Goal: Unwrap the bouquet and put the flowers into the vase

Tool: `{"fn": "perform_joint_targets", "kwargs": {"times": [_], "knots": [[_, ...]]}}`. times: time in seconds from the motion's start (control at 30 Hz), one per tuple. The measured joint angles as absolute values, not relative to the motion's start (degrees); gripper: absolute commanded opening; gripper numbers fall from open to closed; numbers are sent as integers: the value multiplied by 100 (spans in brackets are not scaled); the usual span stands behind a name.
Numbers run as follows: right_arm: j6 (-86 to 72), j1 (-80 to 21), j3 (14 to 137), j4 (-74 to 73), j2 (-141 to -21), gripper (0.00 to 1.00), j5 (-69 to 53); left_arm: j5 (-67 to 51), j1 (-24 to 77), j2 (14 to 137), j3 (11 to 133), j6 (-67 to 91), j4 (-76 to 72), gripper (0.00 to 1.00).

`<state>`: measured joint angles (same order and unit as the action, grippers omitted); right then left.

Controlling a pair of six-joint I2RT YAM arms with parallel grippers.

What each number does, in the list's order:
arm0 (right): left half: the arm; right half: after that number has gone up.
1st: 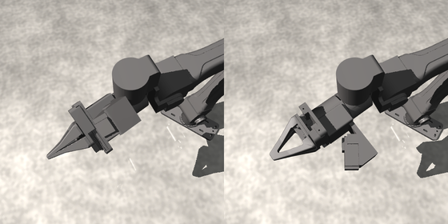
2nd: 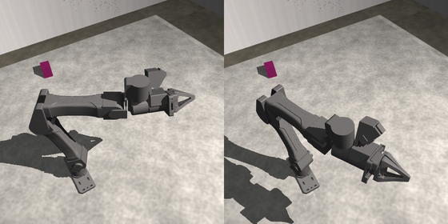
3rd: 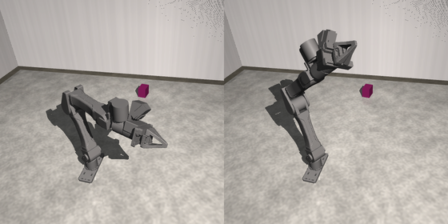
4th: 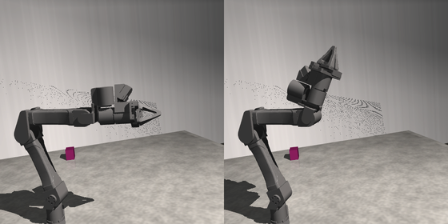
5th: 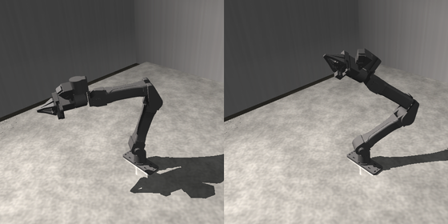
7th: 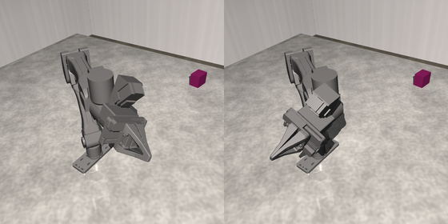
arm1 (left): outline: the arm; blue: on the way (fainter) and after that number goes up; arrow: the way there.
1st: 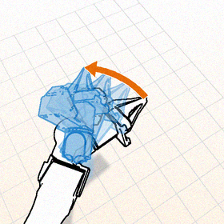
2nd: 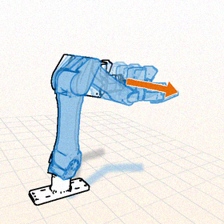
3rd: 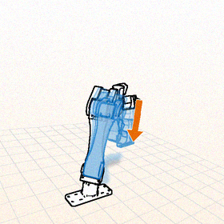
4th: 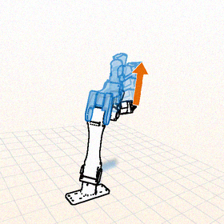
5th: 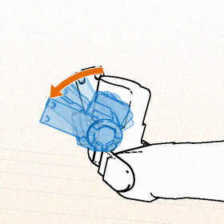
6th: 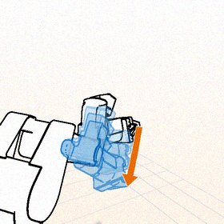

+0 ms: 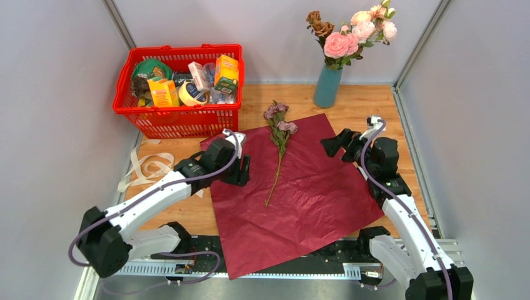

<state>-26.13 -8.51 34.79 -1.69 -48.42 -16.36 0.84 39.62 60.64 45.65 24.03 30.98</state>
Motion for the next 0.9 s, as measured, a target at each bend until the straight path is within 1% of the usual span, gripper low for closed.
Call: {"fn": "perform_joint_targets", "kwargs": {"times": [0.17, 0.33, 0.57, 0.77, 0.9], "knots": [[-2626, -849, 3140, -294, -4560, 100, -1992, 224, 4397, 7050, 4729, 2676, 2622, 63], [-2633, -851, 3030, -309, -4491, 100, -2300, 360, 4960, 7915, 4866, 3052, 2215, 61], [-2633, -851, 2982, -386, -4501, 100, -2469, 558, 5492, 8556, 4818, 3461, 1662, 59], [-2635, -851, 2982, -405, -4491, 100, -2480, 631, 5601, 8989, 4823, 3483, 1372, 57], [-2705, -849, 2982, -410, -4491, 100, -2224, 690, 5601, 9371, 5041, 3446, 1382, 54]]}}
